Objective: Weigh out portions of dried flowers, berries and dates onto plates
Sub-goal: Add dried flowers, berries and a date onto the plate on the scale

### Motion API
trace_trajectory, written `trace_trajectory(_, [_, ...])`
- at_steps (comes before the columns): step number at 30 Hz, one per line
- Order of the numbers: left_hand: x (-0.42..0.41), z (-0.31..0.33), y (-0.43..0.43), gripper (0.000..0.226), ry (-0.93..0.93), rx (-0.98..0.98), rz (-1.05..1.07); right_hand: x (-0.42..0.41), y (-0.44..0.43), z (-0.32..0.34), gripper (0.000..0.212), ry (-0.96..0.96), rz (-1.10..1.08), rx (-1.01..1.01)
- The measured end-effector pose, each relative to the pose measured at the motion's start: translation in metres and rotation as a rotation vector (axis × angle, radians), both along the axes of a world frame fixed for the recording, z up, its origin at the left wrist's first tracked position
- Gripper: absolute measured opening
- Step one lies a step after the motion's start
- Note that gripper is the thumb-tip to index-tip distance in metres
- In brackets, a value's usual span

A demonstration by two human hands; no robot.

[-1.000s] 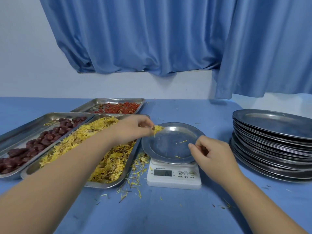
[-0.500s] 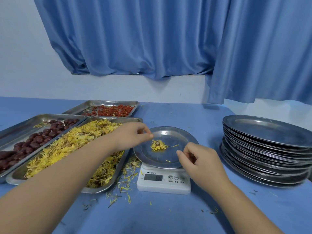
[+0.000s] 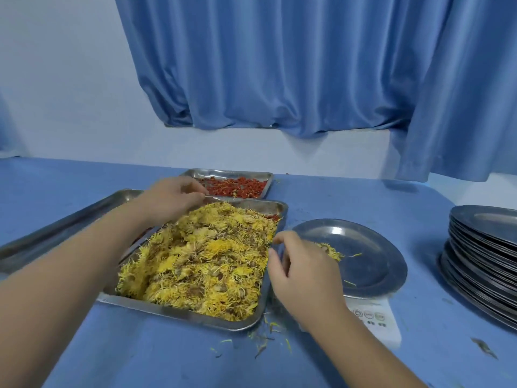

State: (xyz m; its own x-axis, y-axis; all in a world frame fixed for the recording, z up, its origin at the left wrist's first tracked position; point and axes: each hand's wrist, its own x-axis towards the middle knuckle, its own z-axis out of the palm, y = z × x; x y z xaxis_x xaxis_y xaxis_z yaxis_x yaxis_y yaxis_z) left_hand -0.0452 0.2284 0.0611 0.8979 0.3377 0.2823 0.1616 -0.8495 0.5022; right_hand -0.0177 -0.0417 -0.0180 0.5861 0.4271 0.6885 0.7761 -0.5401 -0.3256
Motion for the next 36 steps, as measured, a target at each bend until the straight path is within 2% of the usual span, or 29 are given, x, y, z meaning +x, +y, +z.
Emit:
trace_trajectory(8, [0.005,-0.019,0.112,0.021,0.085,0.059,0.272,-0.001,0.010,-0.017,0.022,0.036,0.011,-0.045])
trace_trajectory(12, [0.020,-0.057,0.131,0.031,0.187,0.190,0.302,-0.004,0.013,-0.016,0.012,-0.008,0.055,-0.019])
trace_trajectory(15, [0.031,-0.072,0.139,0.039,0.293,0.255,0.323,-0.004,0.015,-0.020,0.012,-0.081,0.086,-0.004])
trace_trajectory(18, [0.038,-0.080,0.150,0.039,0.449,0.283,0.346,-0.002,0.015,-0.021,0.016,-0.077,0.097,0.013])
trace_trajectory(20, [0.038,-0.083,0.157,0.039,0.482,0.279,0.353,-0.001,0.014,-0.021,0.017,-0.059,0.099,0.024])
trace_trajectory(28, [0.028,-0.095,0.163,0.011,0.257,0.162,0.379,-0.001,0.011,-0.021,0.016,-0.089,0.154,0.059])
trace_trajectory(36, [0.022,-0.093,0.152,0.015,0.178,0.152,0.385,0.001,0.005,-0.020,0.018,-0.060,0.145,0.062])
